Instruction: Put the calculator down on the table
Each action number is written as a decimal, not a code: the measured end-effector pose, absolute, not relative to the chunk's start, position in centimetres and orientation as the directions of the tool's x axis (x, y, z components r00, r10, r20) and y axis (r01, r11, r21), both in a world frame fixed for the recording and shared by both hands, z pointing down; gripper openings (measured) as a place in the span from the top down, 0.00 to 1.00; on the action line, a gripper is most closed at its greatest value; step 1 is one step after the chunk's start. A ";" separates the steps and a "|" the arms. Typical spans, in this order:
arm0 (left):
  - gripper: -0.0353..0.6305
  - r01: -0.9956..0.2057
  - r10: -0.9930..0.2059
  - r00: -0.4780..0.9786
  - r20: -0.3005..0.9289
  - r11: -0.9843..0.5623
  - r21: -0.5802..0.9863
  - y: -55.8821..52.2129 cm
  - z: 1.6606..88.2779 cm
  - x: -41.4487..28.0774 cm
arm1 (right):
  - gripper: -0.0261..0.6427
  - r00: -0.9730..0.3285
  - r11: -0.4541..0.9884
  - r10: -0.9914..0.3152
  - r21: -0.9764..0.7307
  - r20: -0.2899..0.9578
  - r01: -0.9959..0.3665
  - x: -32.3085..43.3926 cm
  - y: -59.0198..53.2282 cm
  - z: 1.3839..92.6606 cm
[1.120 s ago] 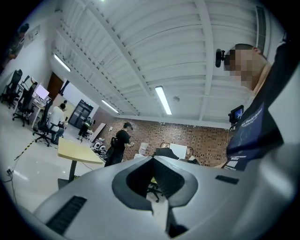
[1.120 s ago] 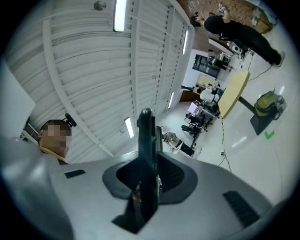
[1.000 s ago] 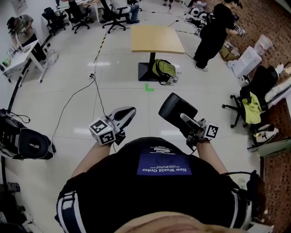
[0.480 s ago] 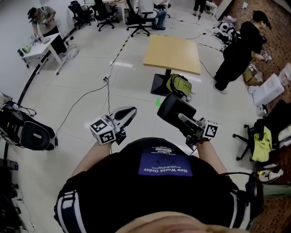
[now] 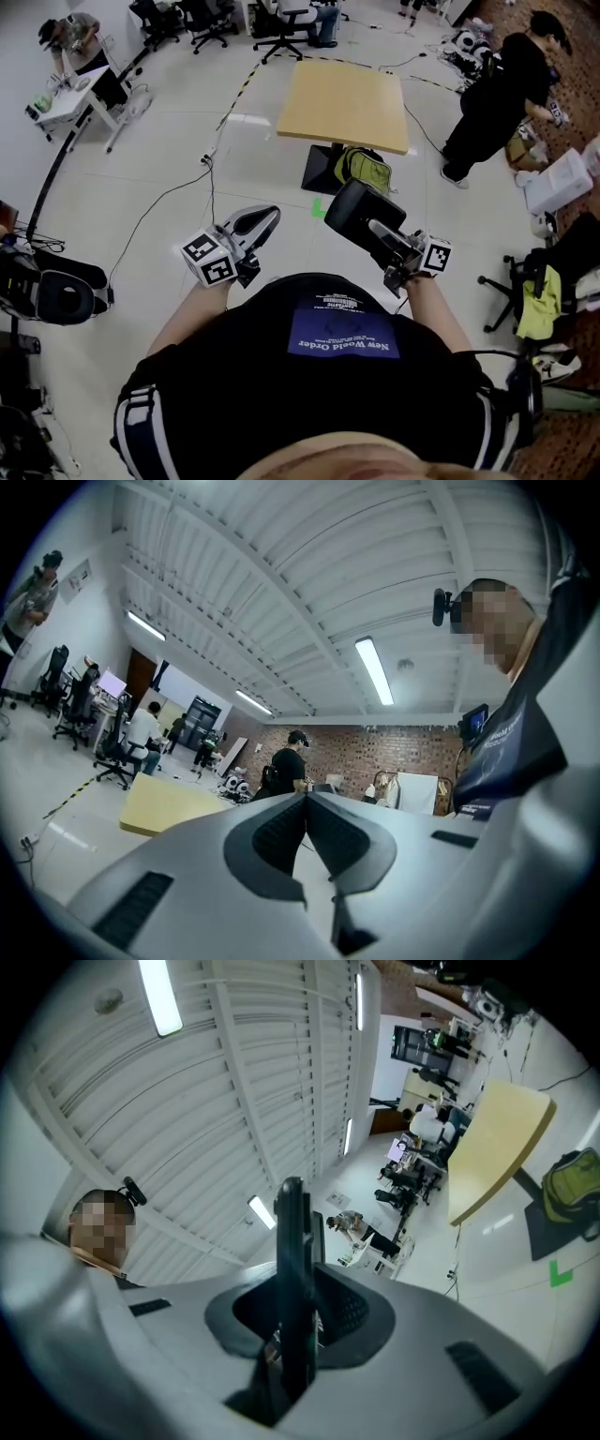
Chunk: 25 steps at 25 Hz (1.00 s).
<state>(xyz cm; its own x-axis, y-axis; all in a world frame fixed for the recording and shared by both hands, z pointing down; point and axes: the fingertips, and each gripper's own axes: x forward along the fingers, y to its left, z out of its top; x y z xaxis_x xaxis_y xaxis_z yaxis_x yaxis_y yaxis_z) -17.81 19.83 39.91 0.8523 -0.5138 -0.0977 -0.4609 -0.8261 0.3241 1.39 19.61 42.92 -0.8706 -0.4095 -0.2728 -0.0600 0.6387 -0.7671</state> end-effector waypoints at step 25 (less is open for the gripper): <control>0.94 -0.210 -0.245 0.967 -0.064 -0.919 0.334 -15.2 42.0 -19.0 | 0.87 -0.693 0.542 -0.675 -0.807 -0.253 -0.233 1.6 -10.5 43.4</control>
